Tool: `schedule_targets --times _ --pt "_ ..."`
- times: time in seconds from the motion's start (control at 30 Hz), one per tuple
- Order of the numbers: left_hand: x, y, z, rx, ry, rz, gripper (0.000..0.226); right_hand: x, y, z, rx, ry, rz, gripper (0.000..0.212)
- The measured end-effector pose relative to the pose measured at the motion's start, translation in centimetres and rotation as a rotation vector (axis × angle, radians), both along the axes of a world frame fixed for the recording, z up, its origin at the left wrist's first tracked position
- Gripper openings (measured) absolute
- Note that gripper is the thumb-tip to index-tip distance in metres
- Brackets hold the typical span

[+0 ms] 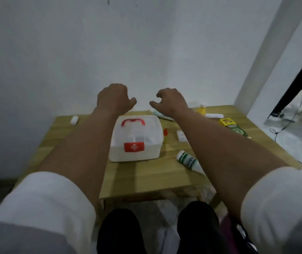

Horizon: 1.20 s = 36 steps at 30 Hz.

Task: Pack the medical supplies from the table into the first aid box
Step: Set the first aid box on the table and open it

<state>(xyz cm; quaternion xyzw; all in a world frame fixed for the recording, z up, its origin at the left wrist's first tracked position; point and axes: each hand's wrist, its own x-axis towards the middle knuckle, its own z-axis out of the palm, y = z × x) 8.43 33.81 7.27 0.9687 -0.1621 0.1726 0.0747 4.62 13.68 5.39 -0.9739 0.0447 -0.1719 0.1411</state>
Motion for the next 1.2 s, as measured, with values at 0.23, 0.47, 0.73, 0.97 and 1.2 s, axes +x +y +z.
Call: schedule_targets --times 0.23,0.47,0.73,0.97,1.2 --pt "-9.3 5.0 -0.7 -0.252 0.079 0.029 0.064 -8.1 3.7 -2.6 0.061 -0.060 0.109 0.054" --pt "-11.7 7.8 -6.6 -0.462 0.331 -0.061 0.075 -10.6 5.1 -6.8 -0.147 0.055 0.258 0.089" --pt "-11.3 7.6 -12.9 -0.560 0.185 -0.087 0.100 -8.2 4.3 -12.2 -0.307 -0.182 0.286 0.083" --pt "-9.9 7.9 -15.3 -0.543 0.128 -0.126 0.130 -7.6 3.0 -13.1 -0.236 -0.379 0.433 0.068" --pt "-10.5 6.8 -15.6 -0.654 0.058 -0.057 0.118 -6.4 2.7 -12.0 -0.135 -0.529 0.510 0.033"
